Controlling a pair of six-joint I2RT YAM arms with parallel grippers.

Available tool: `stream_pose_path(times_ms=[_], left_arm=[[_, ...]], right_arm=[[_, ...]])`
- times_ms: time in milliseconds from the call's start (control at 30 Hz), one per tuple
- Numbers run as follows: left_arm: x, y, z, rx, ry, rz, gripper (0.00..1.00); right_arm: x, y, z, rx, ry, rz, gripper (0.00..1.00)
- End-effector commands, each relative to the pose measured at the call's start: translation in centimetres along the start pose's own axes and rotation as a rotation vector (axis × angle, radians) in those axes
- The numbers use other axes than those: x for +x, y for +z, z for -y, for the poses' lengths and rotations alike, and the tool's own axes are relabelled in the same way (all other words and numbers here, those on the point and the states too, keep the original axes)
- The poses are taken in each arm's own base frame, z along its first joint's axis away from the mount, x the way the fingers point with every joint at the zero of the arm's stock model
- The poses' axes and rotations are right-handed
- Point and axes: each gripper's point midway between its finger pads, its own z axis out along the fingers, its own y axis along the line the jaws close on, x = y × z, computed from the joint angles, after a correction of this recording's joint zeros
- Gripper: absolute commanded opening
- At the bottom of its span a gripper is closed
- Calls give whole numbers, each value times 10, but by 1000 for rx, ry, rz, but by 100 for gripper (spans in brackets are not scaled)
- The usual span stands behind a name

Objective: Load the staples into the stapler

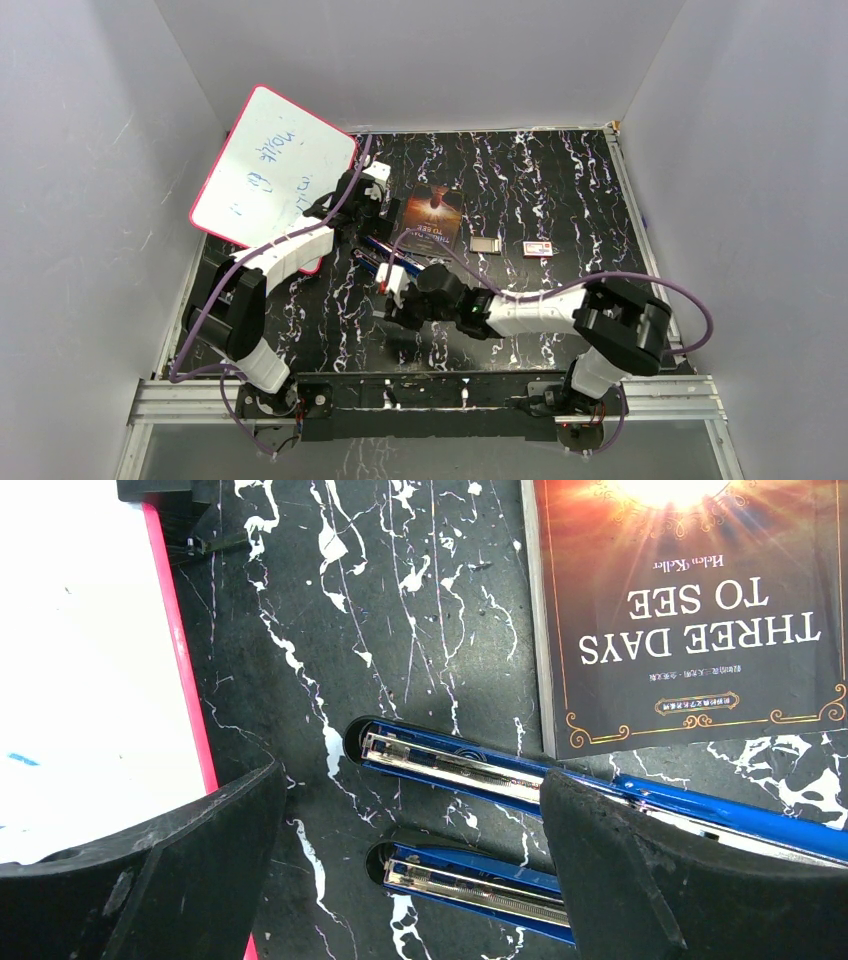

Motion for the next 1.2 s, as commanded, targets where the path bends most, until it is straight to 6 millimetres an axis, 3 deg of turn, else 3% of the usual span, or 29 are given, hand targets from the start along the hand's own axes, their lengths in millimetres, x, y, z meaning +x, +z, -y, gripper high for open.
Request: stream_pose_path(times_ms=[0, 167, 467, 567, 867, 1167], left_arm=[[-16, -14, -6, -13, -16, 48, 98], [-17, -16, -5, -6, -13, 53, 98], [-19, -17, -3, 6, -14, 61, 98], [-19, -18, -3, 8, -14, 63, 98], [-19, -18, -3, 9, -11, 64, 98], [-18, -17, -3, 8, -7, 60, 98]], right_arm=[[-8, 20, -15, -35, -136, 57, 19], [0, 30, -29, -88, -149, 57, 19], [17, 43, -31, -96, -164, 27, 22], [32, 49, -31, -98, -161, -9, 24], [46, 46, -32, -104, -153, -44, 46], [72, 40, -34, -123, -142, -90, 45]])
